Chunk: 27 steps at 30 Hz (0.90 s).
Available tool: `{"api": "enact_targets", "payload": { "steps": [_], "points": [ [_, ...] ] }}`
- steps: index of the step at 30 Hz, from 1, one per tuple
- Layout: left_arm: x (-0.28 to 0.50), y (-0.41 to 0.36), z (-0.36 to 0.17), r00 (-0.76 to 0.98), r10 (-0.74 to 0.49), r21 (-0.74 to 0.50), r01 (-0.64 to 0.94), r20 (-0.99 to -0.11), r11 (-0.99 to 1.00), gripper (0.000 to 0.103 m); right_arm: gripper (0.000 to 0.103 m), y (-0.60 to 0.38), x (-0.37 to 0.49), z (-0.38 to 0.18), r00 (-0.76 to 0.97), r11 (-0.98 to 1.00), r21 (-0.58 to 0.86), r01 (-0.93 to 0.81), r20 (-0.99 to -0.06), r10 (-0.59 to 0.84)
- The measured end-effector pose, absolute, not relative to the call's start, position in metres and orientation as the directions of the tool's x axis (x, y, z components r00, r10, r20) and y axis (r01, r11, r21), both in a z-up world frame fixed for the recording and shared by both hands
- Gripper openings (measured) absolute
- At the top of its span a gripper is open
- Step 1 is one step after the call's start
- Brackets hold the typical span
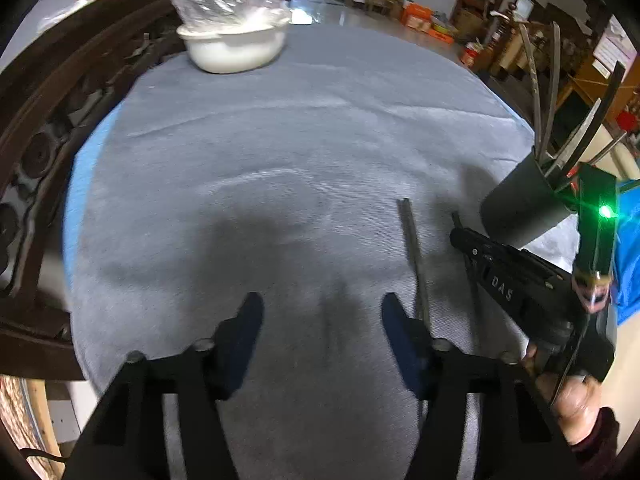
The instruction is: Organize utensils
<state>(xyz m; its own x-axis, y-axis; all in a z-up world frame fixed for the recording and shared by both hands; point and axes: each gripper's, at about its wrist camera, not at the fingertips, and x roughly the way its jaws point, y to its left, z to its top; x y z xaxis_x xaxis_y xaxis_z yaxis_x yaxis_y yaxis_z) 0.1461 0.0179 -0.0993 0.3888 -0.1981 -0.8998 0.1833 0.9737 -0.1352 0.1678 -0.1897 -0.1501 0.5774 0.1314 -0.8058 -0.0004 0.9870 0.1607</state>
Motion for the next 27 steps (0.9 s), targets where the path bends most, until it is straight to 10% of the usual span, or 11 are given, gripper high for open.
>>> {"api": "enact_targets", "payload": {
  "steps": [19, 27],
  "points": [
    [0.220, -0.054, -0.133, 0.232, -0.296, -0.240, 0.242, -0.927, 0.940, 0.047, 0.007, -0.227, 0.126, -0.130, 0.661, 0.956, 0.292, -0.029, -0.712, 0.238],
    [0.233, -0.060, -0.148, 0.177, -0.317, -0.278, 0.214, -0.932, 0.936, 0.019, 0.007, -0.228, 0.120, -0.126, 0.669, 0.949, 0.311, -0.043, -0.697, 0.259]
  ]
}}
